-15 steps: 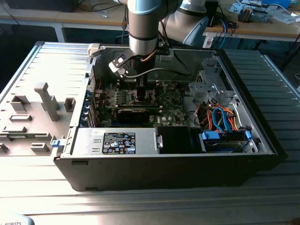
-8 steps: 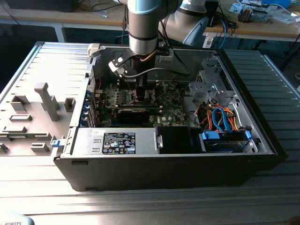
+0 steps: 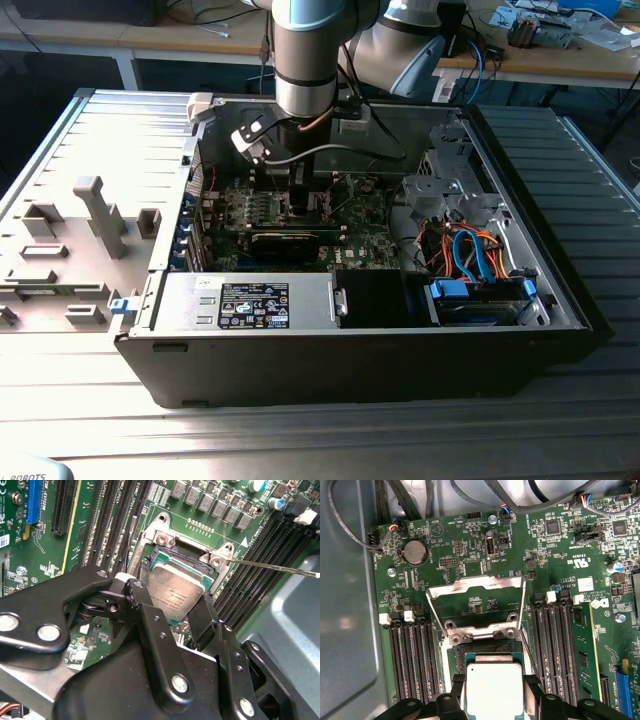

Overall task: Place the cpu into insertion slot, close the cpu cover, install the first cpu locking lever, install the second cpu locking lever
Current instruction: 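Place the cpu into insertion slot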

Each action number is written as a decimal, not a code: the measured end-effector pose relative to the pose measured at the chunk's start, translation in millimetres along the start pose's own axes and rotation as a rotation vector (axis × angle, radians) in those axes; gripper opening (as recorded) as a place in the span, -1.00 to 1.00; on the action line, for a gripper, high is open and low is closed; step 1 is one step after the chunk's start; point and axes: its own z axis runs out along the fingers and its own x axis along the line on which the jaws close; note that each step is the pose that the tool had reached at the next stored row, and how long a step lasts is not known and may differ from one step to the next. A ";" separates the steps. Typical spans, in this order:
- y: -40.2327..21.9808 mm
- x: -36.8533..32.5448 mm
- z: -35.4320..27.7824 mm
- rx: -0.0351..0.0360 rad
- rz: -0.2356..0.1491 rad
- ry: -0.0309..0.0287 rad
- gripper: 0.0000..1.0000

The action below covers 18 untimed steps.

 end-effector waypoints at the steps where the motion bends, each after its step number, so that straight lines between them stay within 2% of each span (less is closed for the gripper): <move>1: 0.0 0.0 0.0 0.0001 0.004 0.0000 0.09; 18: 0.0 0.0 0.2 0.0004 0.064 -0.0008 0.09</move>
